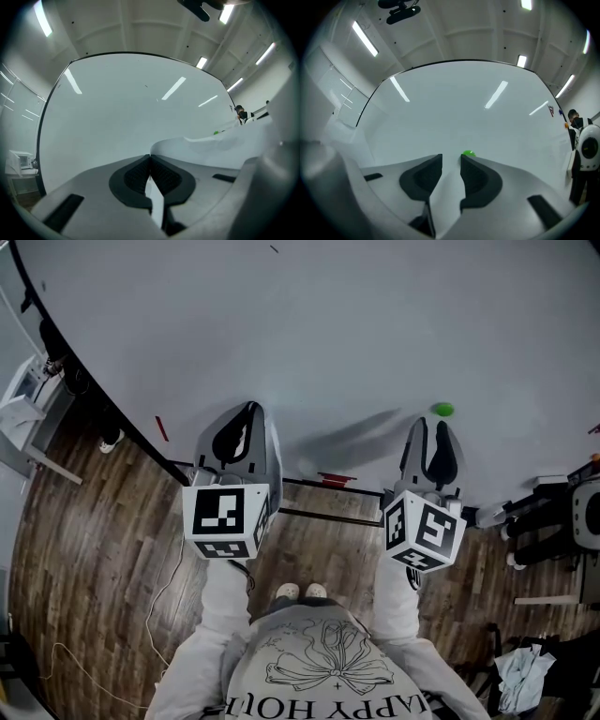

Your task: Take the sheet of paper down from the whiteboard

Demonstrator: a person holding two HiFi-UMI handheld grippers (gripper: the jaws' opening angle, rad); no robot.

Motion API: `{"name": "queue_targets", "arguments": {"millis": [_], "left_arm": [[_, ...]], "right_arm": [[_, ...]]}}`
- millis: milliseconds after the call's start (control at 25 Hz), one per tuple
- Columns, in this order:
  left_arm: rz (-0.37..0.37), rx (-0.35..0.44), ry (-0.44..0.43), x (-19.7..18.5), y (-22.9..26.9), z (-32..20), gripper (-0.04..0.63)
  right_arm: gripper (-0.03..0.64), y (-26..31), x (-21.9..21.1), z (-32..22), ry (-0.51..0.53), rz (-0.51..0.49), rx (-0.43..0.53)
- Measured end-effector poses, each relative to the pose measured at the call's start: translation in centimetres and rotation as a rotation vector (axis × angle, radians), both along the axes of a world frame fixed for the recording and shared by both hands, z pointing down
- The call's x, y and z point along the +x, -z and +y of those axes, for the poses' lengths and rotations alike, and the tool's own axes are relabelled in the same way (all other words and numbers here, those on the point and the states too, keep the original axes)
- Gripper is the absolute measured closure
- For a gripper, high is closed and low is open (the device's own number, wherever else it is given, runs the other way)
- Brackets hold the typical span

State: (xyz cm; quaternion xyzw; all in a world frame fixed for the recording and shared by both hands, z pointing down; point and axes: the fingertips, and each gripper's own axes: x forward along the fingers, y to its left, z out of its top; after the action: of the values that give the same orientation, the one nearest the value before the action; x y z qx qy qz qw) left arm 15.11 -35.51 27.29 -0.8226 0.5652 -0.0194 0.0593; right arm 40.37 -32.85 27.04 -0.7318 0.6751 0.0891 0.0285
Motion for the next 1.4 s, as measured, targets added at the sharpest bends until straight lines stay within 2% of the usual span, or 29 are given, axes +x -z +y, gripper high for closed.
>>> {"name": "queue_targets", "arguments": {"millis": [200, 400, 800, 1400], "left_arm": [[0.027, -0.008, -0.021, 1.1, -0.4, 0.7, 0.589], [0.042, -0.018, -0.038, 2.1, -0.9, 1.0, 0.589], [0.064, -0.052, -0.07, 3.1, -1.9, 1.6, 0.589], [0.057, -0.052, -0.087, 3.6, -1.8, 1.4, 0.589]], "right_arm": [[0.545, -0.4, -2.2, 0.6, 0.044, -0.014, -0.018], [0.566, -0.9, -2.9, 0.8, 0.058, -0.023, -0.034], [0.586, -1.4, -2.7, 1.3, 0.046, -0.018, -0.051], [0.589, -1.6, -2.7, 1.1, 0.045, -0.013, -0.066]]}}
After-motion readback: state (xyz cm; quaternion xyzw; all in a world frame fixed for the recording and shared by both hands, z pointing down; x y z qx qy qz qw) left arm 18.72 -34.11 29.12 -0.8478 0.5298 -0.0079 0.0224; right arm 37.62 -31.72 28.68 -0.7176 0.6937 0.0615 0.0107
